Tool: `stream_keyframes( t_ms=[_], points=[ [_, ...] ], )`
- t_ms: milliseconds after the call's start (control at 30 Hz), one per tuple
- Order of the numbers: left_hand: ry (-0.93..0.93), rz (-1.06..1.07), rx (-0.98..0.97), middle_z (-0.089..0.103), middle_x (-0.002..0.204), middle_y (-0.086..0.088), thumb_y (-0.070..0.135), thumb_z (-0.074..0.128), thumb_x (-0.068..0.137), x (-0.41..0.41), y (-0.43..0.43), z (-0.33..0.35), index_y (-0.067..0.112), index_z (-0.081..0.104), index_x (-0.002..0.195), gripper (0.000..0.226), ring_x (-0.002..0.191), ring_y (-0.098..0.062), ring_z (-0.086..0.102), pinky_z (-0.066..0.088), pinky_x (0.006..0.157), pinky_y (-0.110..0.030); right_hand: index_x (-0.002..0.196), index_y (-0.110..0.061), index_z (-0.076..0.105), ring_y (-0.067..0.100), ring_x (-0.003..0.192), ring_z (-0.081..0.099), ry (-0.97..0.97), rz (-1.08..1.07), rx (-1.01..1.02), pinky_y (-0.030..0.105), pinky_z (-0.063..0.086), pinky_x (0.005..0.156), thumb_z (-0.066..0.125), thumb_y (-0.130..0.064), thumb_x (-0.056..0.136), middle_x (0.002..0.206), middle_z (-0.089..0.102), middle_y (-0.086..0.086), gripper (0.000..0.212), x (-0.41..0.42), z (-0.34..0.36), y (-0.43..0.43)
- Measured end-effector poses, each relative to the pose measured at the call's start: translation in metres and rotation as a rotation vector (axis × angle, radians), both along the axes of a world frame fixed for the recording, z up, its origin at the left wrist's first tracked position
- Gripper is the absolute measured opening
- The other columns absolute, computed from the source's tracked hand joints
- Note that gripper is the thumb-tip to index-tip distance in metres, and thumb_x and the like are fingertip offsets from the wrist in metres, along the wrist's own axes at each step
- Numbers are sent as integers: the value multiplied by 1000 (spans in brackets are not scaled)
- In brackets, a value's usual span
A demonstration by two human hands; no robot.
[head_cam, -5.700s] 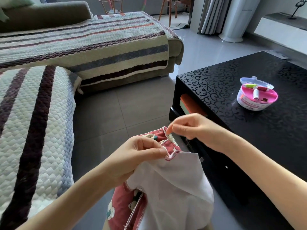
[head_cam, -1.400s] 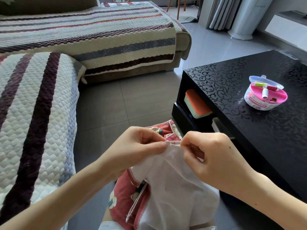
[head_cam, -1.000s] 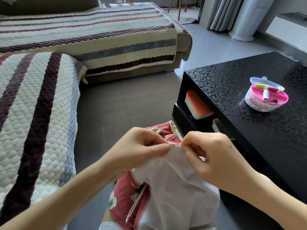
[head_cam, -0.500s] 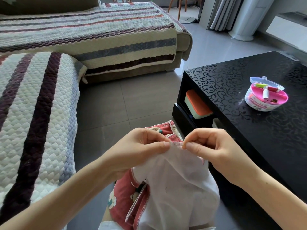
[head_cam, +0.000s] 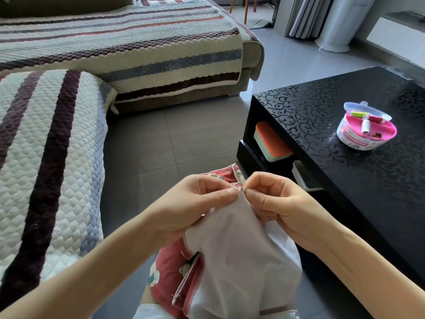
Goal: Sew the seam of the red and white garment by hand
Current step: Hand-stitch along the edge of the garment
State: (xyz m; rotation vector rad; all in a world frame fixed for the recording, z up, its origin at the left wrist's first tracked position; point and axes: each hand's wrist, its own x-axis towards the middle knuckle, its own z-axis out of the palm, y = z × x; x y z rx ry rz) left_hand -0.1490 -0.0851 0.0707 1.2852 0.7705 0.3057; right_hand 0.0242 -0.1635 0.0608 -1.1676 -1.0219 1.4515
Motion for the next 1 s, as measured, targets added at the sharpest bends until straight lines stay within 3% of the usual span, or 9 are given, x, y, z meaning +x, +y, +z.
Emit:
stream_keyframes(
  t_ms=[133,233,400,500,600,733,900,933,1000],
  points=[
    [4,42,-38,68,78,-6,29,72,71,-2,1,-4,15,77,77,16,75,-19,58,45,67,-28,88,-1,61,11,53,50,-120,-6,20,18,43,51,64,-13,88,60,57,3,12,5,-4,-4],
    [18,48,-37,67,76,-5,31,80,67,-2,0,-4,15,77,75,18,72,-18,57,45,64,-27,84,6,60,17,57,57,-241,-72,51,21,49,55,56,7,90,63,62,11,8,12,-8,-8],
    [-14,70,-16,68,71,-2,30,80,69,8,-4,-2,15,75,70,16,64,-11,61,48,57,-21,78,5,63,10,54,57,-326,-168,169,20,49,55,58,11,87,59,62,3,11,0,-5,-10],
    [0,76,33,72,75,-3,28,79,70,11,-4,-3,14,76,73,14,70,-10,64,51,65,-22,79,-1,66,8,55,59,-340,-227,245,21,51,57,60,9,86,60,64,0,14,-6,-5,-10],
    [44,90,97,74,86,-6,21,77,74,13,-5,-7,12,77,77,9,81,-12,66,51,79,-33,90,-13,67,12,58,63,-469,-255,295,24,53,62,60,5,88,67,67,3,20,-7,-7,-11],
    [39,80,144,71,73,3,25,74,82,14,-6,-6,21,77,71,12,70,-6,60,45,66,-23,101,-24,69,8,71,70,-659,-231,374,25,57,69,57,-7,92,84,72,-13,23,-7,-10,-12],
    [51,62,224,74,80,-11,29,74,82,14,-7,-6,16,77,77,14,70,-7,60,43,63,-18,91,-27,68,9,67,68,-620,-247,393,29,55,62,60,-26,89,76,72,-4,8,-7,-10,-11],
    [60,58,236,74,81,-10,28,74,83,15,-6,-6,14,77,80,15,70,-7,61,42,62,-17,87,-29,67,7,68,68,-660,-290,416,29,55,62,62,-28,87,77,72,-6,5,-7,-11,-10],
    [55,50,232,74,83,-10,26,73,83,15,-6,-5,11,77,82,15,71,-7,62,42,61,-15,83,-27,67,7,79,66,-922,-406,557,30,53,68,62,-30,86,86,69,-12,6,-6,-11,-6]
  ],
)
